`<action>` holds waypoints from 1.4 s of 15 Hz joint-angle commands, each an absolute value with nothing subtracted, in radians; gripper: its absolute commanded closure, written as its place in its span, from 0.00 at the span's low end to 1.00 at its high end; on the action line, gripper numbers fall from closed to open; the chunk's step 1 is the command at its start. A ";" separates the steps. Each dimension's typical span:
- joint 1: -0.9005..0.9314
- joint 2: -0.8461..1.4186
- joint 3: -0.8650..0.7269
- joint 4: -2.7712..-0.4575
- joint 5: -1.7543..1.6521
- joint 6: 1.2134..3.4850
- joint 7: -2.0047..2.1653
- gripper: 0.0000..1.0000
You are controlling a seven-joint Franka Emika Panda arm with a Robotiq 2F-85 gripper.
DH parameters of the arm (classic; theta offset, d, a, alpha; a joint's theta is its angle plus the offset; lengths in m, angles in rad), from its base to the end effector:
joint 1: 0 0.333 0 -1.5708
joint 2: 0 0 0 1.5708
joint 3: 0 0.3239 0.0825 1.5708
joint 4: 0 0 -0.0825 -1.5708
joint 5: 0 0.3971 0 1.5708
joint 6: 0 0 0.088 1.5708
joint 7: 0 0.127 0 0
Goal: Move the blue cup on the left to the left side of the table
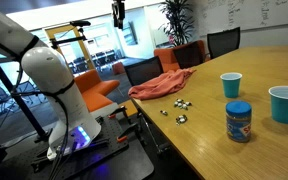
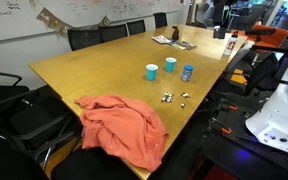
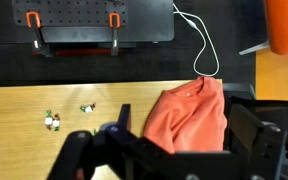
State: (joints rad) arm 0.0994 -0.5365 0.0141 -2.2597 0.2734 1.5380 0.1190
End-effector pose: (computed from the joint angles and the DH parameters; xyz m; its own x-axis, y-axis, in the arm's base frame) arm 0.3678 0.0780 0.5383 0.9771 0.0017 -0.2126 -0.0497 -0.9704 -0.2364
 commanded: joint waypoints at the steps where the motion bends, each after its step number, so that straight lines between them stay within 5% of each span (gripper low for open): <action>1: 0.074 -0.536 0.033 -2.257 0.281 1.532 0.110 0.00; 9: 0.018 -0.462 0.052 -2.241 0.196 1.682 0.169 0.00; 21: -0.090 0.028 0.023 -2.080 -0.241 2.126 0.631 0.00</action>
State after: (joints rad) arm -0.0834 -0.0869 0.0449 -2.1673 -0.1793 2.1066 0.5382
